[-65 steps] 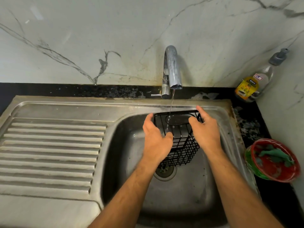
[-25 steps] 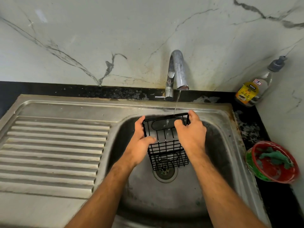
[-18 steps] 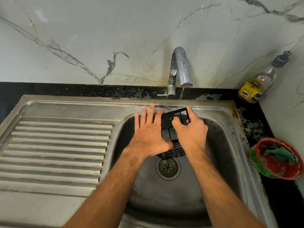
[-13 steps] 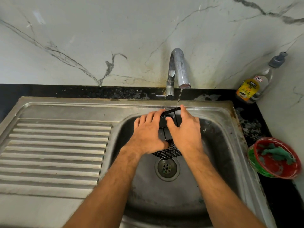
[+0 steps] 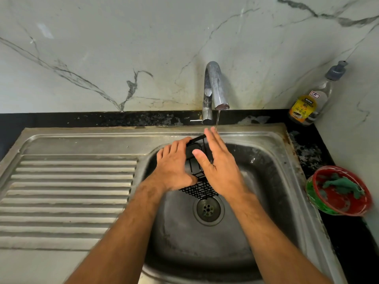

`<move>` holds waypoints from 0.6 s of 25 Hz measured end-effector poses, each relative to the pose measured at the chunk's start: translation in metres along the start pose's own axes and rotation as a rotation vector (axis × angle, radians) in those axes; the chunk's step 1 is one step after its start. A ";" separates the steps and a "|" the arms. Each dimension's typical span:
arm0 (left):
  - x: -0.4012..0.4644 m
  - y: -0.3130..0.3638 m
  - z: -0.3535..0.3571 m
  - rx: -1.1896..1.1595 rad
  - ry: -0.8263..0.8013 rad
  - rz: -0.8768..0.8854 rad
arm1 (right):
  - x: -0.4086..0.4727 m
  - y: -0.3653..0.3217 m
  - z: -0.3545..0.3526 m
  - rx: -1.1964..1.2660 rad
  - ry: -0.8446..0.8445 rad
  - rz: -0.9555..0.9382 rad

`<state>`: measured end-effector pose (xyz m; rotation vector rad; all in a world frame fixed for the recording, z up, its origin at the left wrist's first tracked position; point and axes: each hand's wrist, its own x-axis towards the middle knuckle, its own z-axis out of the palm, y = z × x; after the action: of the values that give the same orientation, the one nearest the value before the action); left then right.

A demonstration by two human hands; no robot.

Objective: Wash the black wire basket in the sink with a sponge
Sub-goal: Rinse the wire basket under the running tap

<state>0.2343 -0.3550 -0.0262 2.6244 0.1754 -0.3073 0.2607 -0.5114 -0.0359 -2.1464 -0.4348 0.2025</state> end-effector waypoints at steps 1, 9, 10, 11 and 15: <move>-0.002 -0.005 -0.001 -0.017 -0.003 -0.020 | 0.000 0.003 -0.001 0.042 -0.020 0.022; -0.009 -0.017 0.001 -0.074 0.003 -0.061 | 0.003 -0.002 0.008 0.169 -0.082 0.049; -0.010 -0.019 0.001 -0.095 0.000 -0.077 | 0.004 0.002 0.009 0.191 -0.082 0.077; -0.010 -0.021 0.000 -0.115 -0.005 -0.088 | 0.006 0.009 0.008 0.189 -0.079 0.126; -0.011 -0.017 -0.003 -0.083 -0.049 -0.095 | 0.007 0.023 0.005 0.132 -0.112 0.235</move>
<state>0.2211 -0.3397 -0.0290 2.5288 0.2906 -0.3876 0.2714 -0.5169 -0.0569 -2.0596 -0.2251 0.4732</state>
